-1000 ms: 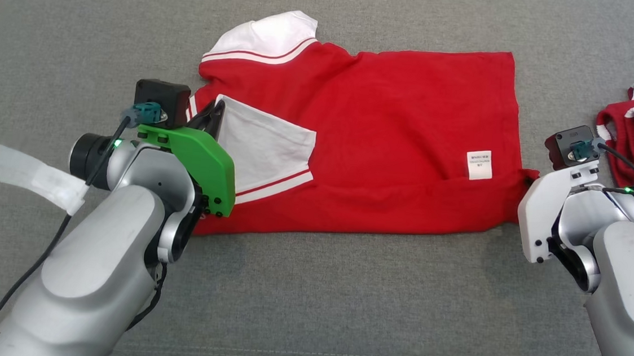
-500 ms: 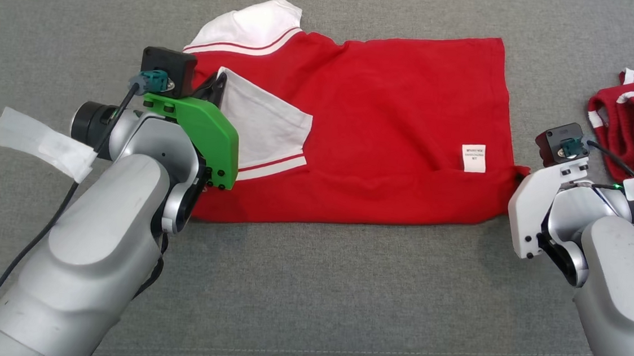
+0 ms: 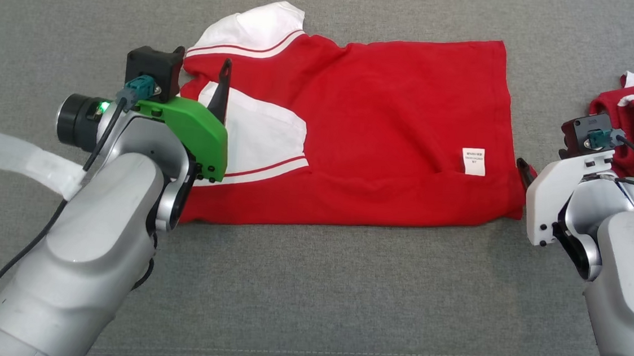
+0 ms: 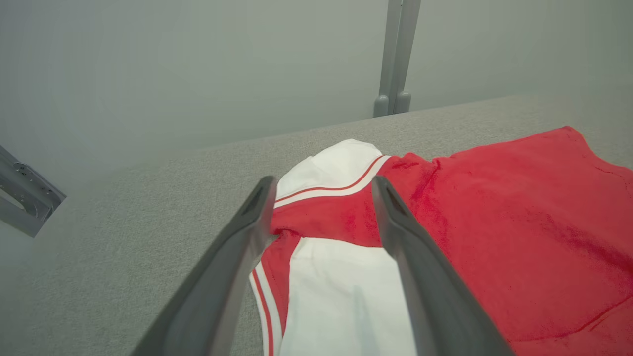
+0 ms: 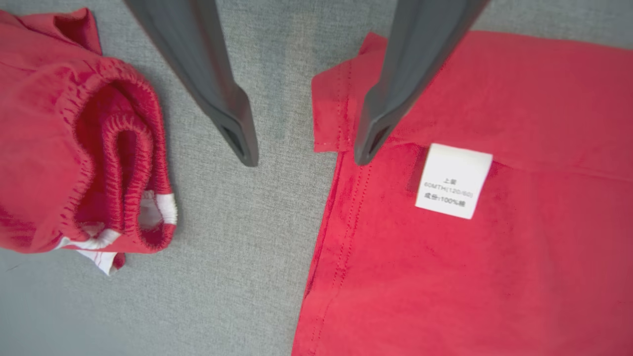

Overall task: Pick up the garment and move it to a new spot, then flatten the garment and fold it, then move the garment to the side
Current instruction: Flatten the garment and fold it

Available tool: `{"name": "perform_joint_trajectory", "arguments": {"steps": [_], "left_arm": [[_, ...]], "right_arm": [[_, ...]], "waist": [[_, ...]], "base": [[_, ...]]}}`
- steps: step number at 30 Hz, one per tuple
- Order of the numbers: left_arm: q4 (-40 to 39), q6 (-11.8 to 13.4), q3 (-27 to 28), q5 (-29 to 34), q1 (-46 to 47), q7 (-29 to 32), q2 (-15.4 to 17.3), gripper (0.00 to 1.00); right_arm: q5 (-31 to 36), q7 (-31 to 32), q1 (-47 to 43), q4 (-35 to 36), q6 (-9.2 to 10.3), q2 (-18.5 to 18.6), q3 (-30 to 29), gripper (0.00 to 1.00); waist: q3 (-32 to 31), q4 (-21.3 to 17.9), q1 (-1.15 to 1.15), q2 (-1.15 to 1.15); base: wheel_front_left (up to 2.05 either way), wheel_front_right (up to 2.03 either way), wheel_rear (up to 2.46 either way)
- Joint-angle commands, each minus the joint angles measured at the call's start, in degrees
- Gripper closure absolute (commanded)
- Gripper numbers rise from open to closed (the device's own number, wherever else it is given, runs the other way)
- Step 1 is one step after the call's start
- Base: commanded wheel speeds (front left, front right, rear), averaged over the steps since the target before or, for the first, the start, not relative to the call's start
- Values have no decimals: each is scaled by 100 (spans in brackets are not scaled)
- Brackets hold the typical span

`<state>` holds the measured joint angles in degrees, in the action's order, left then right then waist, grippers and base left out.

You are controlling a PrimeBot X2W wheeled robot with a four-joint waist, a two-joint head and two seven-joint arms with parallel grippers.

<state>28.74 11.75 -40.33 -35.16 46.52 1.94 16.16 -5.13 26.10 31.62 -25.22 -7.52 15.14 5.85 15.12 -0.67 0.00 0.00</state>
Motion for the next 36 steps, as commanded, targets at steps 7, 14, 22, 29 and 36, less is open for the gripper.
{"name": "perform_joint_trajectory", "arguments": {"steps": [7, 14, 22, 29, 36], "left_arm": [[-218, 353, -37, 37, -831, -101, 325, 0], [-501, 660, 20, -150, -1653, -174, 458, 0], [-456, 836, -102, -142, -2081, -150, 465, 0], [-299, 959, -192, -111, -2200, -88, 425, 0], [-206, 932, -193, -200, -2229, -96, 379, 0]], "right_arm": [[123, -410, -594, 779, 8, -393, -503, 0], [253, -879, -1156, 1142, 7, -765, -834, 0], [579, -864, -1468, 941, 8, -942, -1134, 0], [760, -840, -1560, 680, 8, -1064, -1327, 0], [835, -836, -1569, 462, 8, -1107, -1368, 0]], "waist": [[-233, 89, 0, 0], [-350, 165, 0, 0], [-421, 200, 0, 0], [-443, 202, 0, 0], [-415, 219, 0, 0]], "base": [[0, 0, 0], [0, 0, 0], [0, 0, 0], [0, 0, 0], [0, 0, 0]]}}
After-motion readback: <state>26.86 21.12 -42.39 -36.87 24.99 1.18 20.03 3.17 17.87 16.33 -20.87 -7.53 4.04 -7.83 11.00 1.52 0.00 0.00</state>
